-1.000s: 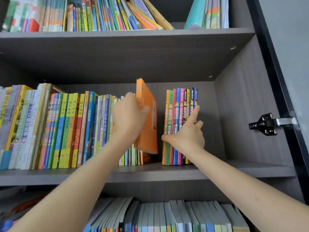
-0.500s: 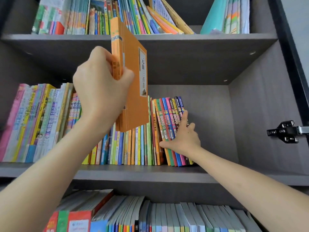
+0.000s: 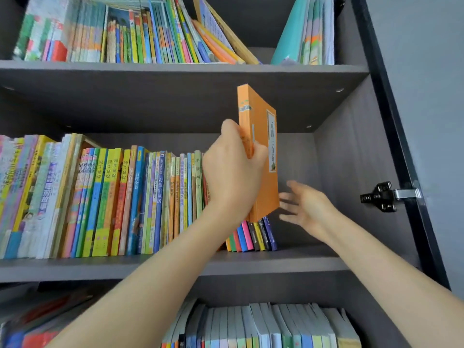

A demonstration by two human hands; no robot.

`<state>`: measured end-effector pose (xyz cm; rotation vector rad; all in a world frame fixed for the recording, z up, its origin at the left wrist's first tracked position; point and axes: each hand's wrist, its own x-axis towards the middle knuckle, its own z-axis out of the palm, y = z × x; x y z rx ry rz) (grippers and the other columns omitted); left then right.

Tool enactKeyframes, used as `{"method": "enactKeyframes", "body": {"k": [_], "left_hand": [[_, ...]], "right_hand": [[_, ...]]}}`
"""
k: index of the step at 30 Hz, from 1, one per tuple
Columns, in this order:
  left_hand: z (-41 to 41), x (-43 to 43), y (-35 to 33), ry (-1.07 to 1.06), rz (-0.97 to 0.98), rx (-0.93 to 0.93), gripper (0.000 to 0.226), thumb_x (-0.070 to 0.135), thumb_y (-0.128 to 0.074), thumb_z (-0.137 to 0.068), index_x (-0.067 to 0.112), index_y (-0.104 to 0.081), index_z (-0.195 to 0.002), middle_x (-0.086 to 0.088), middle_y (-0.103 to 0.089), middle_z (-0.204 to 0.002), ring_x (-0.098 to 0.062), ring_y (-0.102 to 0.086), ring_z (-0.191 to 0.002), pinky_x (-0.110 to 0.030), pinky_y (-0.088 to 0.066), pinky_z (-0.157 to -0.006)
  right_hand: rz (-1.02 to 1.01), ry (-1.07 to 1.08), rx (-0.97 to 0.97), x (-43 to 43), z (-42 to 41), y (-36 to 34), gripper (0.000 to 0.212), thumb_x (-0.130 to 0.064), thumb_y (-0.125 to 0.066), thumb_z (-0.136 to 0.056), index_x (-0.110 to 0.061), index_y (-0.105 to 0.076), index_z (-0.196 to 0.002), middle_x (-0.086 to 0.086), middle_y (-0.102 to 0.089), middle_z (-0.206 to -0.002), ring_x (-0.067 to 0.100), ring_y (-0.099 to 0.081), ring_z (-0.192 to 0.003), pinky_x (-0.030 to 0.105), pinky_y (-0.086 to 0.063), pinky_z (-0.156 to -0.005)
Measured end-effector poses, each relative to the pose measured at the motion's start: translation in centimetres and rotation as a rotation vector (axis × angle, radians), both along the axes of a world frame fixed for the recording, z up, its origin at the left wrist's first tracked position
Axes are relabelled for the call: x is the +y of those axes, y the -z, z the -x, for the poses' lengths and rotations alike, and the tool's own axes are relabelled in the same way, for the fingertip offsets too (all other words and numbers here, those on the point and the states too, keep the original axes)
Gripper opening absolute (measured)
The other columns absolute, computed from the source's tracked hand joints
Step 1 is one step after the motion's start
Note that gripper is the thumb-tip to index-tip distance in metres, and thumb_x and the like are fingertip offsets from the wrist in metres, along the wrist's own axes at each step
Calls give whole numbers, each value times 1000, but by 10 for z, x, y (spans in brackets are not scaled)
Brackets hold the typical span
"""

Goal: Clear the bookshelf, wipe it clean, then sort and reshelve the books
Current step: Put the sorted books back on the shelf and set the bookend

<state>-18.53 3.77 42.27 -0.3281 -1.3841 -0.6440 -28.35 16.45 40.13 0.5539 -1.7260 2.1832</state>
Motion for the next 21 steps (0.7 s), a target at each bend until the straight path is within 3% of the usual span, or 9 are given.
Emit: {"method": "enactKeyframes", "body": {"k": [2, 4, 7, 9, 11, 13, 16, 18, 21], "left_hand": [[15, 13, 4, 26, 4, -39, 17, 24, -57, -92, 15, -43, -88, 9, -49, -71, -5, -51, -61, -16, -44, -58], [31, 27, 7, 54, -12, -85, 17, 22, -56, -92, 14, -42, -89, 2, -55, -76, -13, -57, -65, -29, -51, -61], [56, 45, 10, 54, -35, -160, 17, 22, -53, -94, 15, -38, -90, -2, -57, -81, -16, -58, -66, -25, -44, -54], [73, 51, 15, 44, -42, -238, 15, 22, -52, -95, 16, -38, -93, -1, -57, -85, -15, -58, -71, -21, -40, -55], [86, 51, 22, 49, -78, -350, 14, 20, -53, -94, 15, -41, -98, 0, -55, -87, -18, -61, -82, -25, -45, -65], [94, 48, 29, 45, -69, -427, 14, 20, -55, -94, 15, -42, -98, 1, -53, -87, -21, -62, -87, -28, -46, -70], [91, 35, 25, 13, 77, -475, 17, 26, -57, -94, 12, -47, -95, -2, -58, -87, -19, -59, -79, -30, -49, -69], [86, 20, 16, -1, 167, -564, 20, 30, -58, -93, 11, -53, -91, -2, -62, -82, -17, -62, -74, -30, -52, -68], [82, -2, 10, 32, 200, -685, 20, 30, -61, -92, 12, -60, -84, -6, -71, -77, -18, -70, -67, -36, -59, -71]], "right_hand": [[13, 0, 10, 4, -4, 1, 41, -34, -42, -102, -17, -41, -140, 15, -55, -129, 33, -57, -113, 51, -45, -96], [-80, 121, 107, 7, -8, 2, 43, -36, -37, -103, -22, -35, -144, 11, -49, -140, 29, -53, -121, 49, -41, -104], [-268, 329, 309, 16, -14, 0, 47, -28, -37, -104, -29, -27, -150, -1, -38, -150, 20, -39, -135, 39, -32, -108], [-392, 241, 263, 20, -13, -1, 45, -18, -40, -101, -30, -40, -145, -1, -49, -141, 22, -44, -131, 38, -35, -105], [-546, 107, 152, 19, -6, 6, 45, -12, -41, -94, -31, -54, -133, 1, -62, -119, 25, -55, -114, 48, -40, -105], [-663, -17, 95, 20, 0, 16, 52, -7, -47, -86, -35, -53, -129, -4, -64, -104, 21, -57, -100, 47, -46, -97], [-795, -108, 138, 20, 3, 23, 79, -2, -63, -83, -43, -31, -143, -14, -60, -113, 9, -55, -105, 30, -45, -85], [-826, -111, 150, 17, 6, 21, 84, 0, -63, -88, -41, -21, -148, -15, -54, -121, 9, -50, -113, 31, -42, -94], [-856, -78, 161, 10, 14, 21, 88, 2, -64, -87, -37, -18, -151, -6, -54, -130, 15, -51, -120, 30, -46, -89]]}}
